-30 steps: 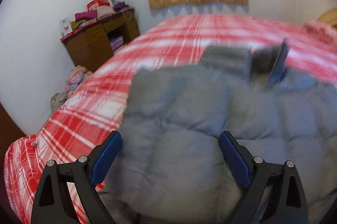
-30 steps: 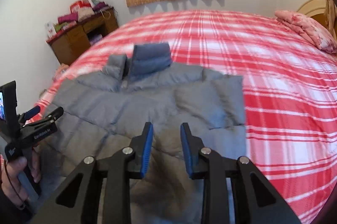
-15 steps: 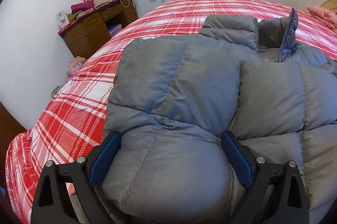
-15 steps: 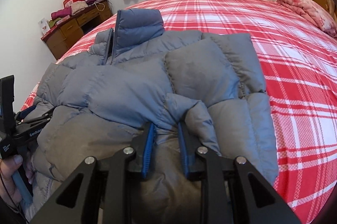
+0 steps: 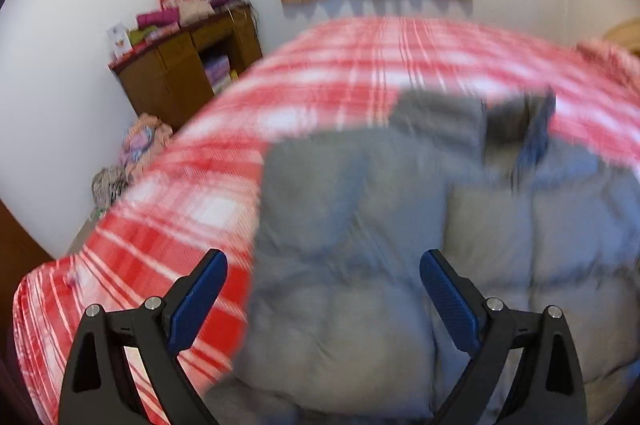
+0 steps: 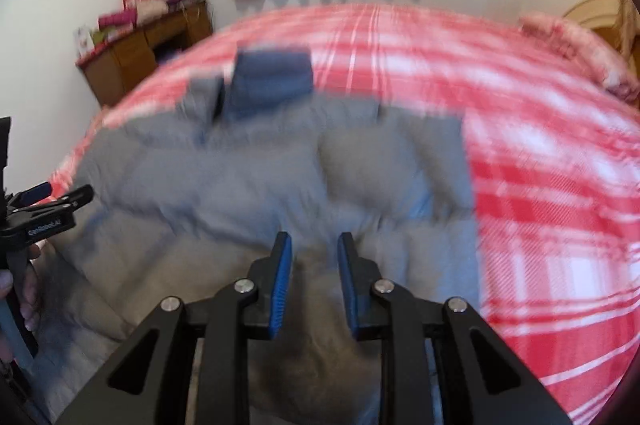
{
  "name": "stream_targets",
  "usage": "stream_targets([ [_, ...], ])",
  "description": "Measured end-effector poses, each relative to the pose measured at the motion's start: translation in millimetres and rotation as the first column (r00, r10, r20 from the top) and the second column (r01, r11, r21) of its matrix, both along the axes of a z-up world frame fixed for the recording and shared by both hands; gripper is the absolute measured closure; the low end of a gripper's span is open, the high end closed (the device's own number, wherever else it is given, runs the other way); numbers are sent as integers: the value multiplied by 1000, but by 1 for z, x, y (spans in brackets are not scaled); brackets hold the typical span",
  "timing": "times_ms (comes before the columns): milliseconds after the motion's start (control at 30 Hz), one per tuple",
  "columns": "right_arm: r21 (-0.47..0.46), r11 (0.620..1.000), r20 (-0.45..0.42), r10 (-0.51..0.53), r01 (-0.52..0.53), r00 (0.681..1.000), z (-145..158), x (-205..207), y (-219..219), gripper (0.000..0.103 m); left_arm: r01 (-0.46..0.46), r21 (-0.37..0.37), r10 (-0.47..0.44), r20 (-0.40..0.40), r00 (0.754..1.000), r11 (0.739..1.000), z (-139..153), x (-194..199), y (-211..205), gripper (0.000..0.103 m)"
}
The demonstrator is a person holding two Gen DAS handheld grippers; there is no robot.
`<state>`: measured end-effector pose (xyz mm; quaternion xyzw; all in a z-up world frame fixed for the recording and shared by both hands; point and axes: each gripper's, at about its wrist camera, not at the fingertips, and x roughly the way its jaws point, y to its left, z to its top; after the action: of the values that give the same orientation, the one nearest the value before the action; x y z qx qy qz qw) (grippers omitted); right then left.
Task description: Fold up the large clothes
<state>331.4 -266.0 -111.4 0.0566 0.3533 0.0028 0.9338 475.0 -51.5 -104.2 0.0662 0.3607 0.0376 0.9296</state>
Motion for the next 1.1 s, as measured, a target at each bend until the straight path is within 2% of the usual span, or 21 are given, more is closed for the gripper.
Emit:
stream_targets([
  [100,20,1000,7,-4,4,1000,15,18,16,72,-53,-22,54,22,998,998,12,24,11,5],
  [167,7,1000,-8,15,-15,1000,9,32,32,71,-91,-28,91,0,996,995,5,43,17,5],
  [300,5,998,-47,65,-65,997,-20,49,49,71,-173,17,173,-84,981,985,-40,70,30,5],
  [433,5,995,-69,97,-97,993,-53,49,51,71,-151,-33,147,-103,984,988,-68,68,38,5],
  [767,6,996,-83,94,-94,992,-61,45,55,71,-166,-8,164,-126,978,986,-77,70,35,1],
  [1100,-13,996,-87,91,-92,992,-62,47,57,71,-162,34,165,-109,980,986,-77,71,30,1],
])
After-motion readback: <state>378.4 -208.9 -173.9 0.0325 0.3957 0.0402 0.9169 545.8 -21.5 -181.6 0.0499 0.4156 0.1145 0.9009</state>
